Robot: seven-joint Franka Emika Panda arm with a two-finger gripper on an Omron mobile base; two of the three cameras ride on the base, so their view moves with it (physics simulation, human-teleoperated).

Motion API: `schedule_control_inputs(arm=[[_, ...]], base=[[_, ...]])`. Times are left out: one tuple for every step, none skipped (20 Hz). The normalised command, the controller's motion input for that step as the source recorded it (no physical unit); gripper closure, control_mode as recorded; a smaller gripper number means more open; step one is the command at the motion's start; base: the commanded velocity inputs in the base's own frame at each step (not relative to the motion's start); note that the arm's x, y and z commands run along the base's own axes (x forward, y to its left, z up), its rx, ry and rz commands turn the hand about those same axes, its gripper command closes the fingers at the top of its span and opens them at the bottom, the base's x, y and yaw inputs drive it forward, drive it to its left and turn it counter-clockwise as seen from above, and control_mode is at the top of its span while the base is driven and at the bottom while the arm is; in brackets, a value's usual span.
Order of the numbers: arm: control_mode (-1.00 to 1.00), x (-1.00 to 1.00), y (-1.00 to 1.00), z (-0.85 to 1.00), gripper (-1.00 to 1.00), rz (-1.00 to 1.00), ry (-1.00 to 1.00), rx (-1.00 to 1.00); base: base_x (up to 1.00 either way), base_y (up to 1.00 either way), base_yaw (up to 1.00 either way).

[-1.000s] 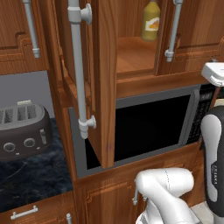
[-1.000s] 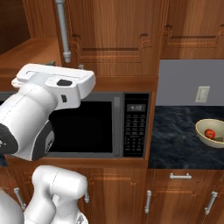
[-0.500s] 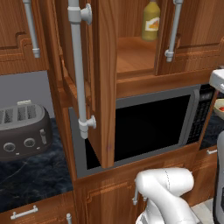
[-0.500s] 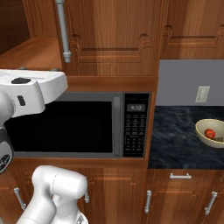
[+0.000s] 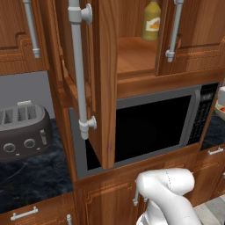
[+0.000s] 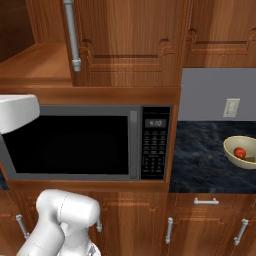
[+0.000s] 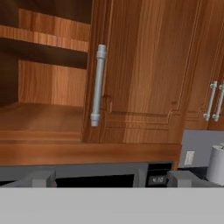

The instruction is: Open the cabinet. Pick the kiwi and apple from the cabinet and place them into the bowl. Then close the cabinet.

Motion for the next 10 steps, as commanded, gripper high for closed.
schedule_control_inputs(arm=[[-1.0, -0.26, 0.21, -0.24, -1.0, 0.01, 0.14, -0.01], [-1.0, -0.24, 0.24, -0.31, -1.0, 0.0, 0.09, -0.01], [-1.0, -0.21, 0.26, -0.34, -1.0, 0.0, 0.05, 0.0], [-1.0, -0.19, 0.3, -0.39, -1.0, 0.0, 0.04, 0.0], [-1.0, -0.18, 0.32, -0.38, -1.0, 0.0, 0.03, 0.0], [-1.0, -0.18, 0.34, -0.41, -1.0, 0.0, 0.02, 0.0], [-1.0, -0.14, 0.34, -0.39, -1.0, 0.0, 0.02, 0.0], [-1.0, -0.15, 0.34, -0.43, -1.0, 0.0, 0.0, 0.0], [-1.0, -0.16, 0.36, -0.46, -1.0, 0.0, 0.0, 0.0], [-1.0, -0.18, 0.35, -0.46, -1.0, 0.0, 0.0, -0.01]], base=[[0.0, 0.0, 0.0], [0.0, 0.0, 0.0], [0.0, 0.0, 0.0], [0.0, 0.0, 0.0], [0.0, 0.0, 0.0], [0.0, 0.0, 0.0], [0.0, 0.0, 0.0], [0.0, 0.0, 0.0], [0.0, 0.0, 0.0], [0.0, 0.0, 0.0]])
